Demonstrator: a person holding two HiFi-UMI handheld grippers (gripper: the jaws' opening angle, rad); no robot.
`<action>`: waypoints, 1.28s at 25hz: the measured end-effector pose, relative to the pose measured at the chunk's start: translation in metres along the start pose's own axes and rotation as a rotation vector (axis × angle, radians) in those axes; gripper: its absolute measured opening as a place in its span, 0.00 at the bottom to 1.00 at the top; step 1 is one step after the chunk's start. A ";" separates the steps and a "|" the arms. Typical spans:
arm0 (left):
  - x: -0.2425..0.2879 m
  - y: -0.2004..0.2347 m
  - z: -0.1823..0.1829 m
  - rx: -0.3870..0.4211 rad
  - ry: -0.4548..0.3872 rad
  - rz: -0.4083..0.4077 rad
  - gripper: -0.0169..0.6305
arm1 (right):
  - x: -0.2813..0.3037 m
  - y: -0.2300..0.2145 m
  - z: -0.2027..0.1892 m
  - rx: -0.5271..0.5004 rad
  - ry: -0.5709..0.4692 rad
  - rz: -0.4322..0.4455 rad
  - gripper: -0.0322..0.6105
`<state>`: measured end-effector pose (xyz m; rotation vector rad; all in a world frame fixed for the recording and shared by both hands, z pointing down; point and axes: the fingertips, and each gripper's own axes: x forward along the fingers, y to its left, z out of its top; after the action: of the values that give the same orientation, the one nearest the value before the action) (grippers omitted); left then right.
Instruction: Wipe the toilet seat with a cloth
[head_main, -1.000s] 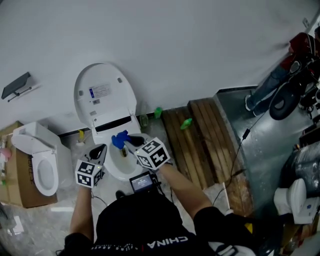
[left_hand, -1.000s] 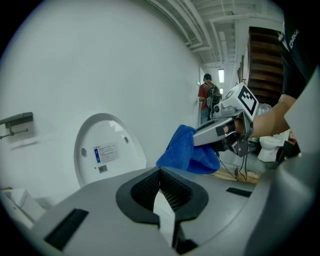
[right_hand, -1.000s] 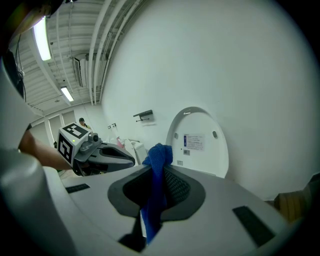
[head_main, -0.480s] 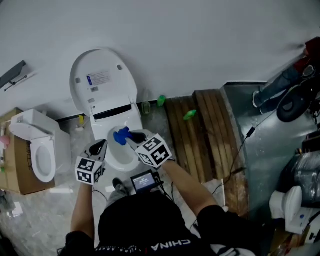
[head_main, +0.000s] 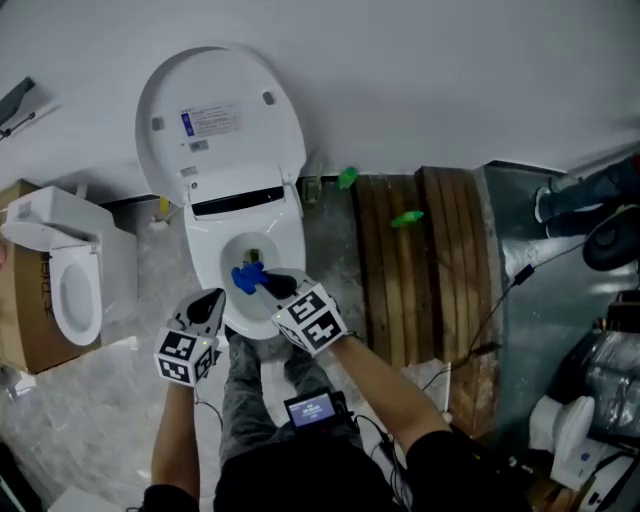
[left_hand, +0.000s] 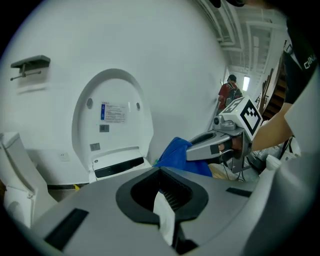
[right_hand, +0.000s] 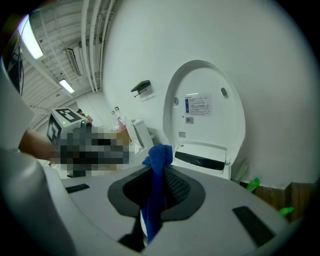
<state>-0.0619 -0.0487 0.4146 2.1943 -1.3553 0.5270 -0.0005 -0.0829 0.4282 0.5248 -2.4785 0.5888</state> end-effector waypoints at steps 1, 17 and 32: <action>0.007 0.012 -0.007 -0.001 0.002 -0.004 0.05 | 0.013 -0.005 -0.005 0.017 0.003 -0.009 0.12; 0.094 0.184 -0.143 -0.022 0.067 -0.017 0.04 | 0.266 -0.077 -0.051 0.074 0.007 -0.131 0.12; 0.117 0.245 -0.186 -0.058 0.055 -0.074 0.05 | 0.420 -0.082 -0.059 -0.062 0.119 -0.168 0.12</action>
<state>-0.2436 -0.1123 0.6816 2.1576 -1.2406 0.5104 -0.2660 -0.2225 0.7394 0.6464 -2.3052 0.4610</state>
